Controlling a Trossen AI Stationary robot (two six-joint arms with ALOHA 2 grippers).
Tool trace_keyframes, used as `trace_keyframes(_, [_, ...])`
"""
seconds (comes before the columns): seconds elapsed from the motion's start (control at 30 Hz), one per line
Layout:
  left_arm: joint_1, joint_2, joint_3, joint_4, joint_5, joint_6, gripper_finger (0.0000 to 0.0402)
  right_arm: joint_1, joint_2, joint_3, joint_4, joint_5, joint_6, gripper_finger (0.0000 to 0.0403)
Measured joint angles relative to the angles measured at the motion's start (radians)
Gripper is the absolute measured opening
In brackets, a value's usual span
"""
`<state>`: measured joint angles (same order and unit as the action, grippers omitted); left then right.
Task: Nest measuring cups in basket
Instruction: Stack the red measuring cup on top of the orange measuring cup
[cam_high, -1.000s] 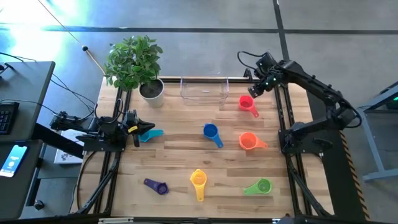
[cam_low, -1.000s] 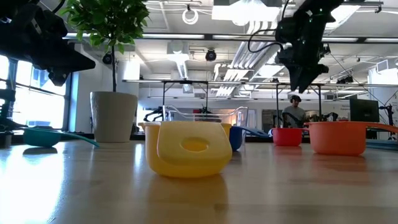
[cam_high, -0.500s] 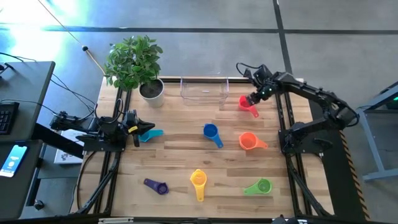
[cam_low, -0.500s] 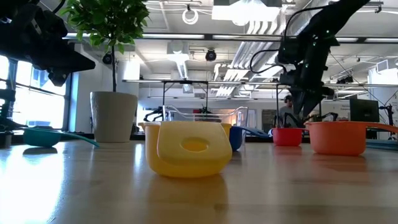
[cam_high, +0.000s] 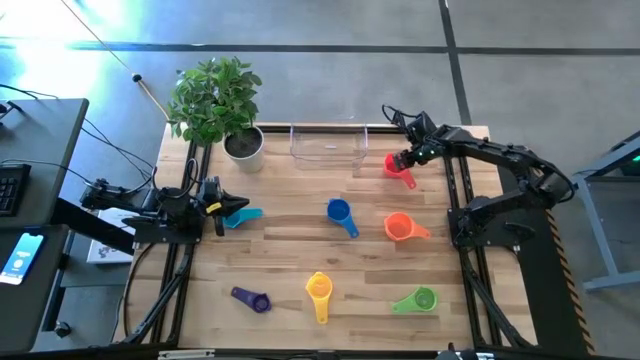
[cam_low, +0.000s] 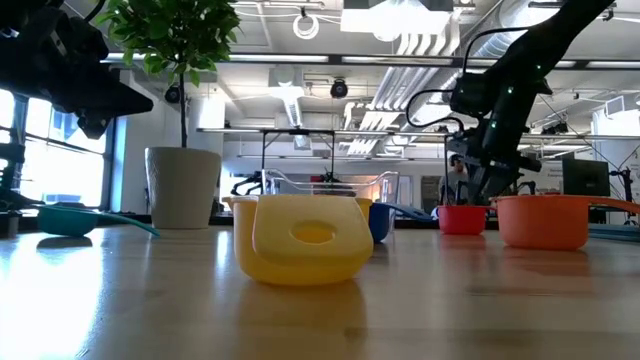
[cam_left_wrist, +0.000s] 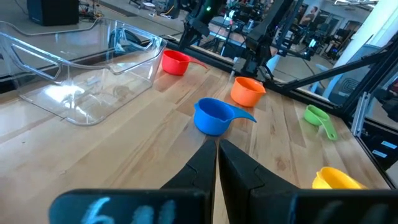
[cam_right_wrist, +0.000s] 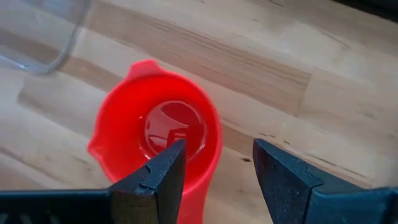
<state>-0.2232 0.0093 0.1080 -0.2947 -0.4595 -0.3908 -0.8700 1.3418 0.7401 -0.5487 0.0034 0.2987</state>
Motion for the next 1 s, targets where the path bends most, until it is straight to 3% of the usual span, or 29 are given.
trace_keyframes(0.7, [0.0,0.0,0.0,-0.012,0.0,0.0,0.001,0.009,0.0,-0.039,0.067,0.025,0.111,0.0177])
trace_keyframes(1.0, [0.0,0.0,0.0,-0.011,0.0,0.001,0.001,0.047,0.0,-0.07,0.098,0.096,0.131,0.0177])
